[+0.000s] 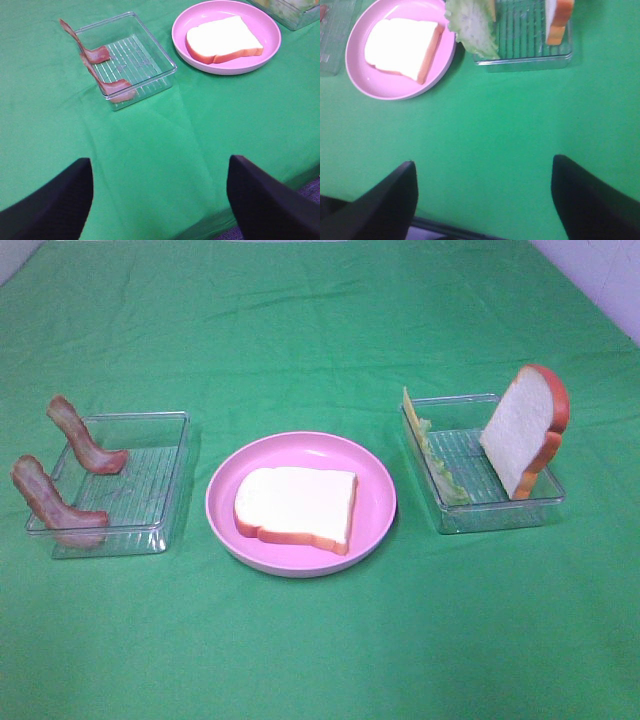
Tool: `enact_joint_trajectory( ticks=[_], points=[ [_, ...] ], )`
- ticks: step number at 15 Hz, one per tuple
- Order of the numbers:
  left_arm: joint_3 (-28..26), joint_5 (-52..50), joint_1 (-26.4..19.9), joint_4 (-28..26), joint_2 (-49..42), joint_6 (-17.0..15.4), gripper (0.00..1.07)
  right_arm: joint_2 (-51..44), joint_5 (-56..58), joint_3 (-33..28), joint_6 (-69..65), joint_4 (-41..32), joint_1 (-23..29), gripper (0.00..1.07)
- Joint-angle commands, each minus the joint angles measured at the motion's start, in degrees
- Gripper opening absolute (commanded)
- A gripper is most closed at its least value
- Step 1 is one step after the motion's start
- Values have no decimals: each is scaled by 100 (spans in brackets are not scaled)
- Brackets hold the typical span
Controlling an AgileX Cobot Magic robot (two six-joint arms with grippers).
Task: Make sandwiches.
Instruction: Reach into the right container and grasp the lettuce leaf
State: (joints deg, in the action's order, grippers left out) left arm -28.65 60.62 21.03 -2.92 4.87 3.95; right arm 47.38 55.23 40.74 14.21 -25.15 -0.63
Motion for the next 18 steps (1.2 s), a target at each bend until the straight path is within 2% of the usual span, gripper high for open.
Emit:
enact_joint_trajectory(
  ticks=[1,3,4,7,9,11,13,18],
  points=[
    [6,-69,34,-34,-34,6,71,974,286,493,567,-493,-34,70],
    [6,-69,34,-34,-34,6,71,1564,441,894,665,-573,-34,70],
    [6,-69,34,-34,-34,6,71,2240,590,1461,665,-567,-34,69],
    [6,-69,34,-34,-34,6,71,3025,647,2189,659,-504,86,69],
    [6,-69,34,-34,-34,6,71,3369,647,2532,498,-183,602,68],
    [6,-69,34,-34,-34,6,71,3850,647,2997,-304,602,1329,68],
    [6,-69,34,-34,-34,6,71,4383,779,3421,-1014,1272,1822,68],
    [6,-69,34,-34,-34,6,71,5409,705,3999,-1346,1318,1971,68]
  ],
)
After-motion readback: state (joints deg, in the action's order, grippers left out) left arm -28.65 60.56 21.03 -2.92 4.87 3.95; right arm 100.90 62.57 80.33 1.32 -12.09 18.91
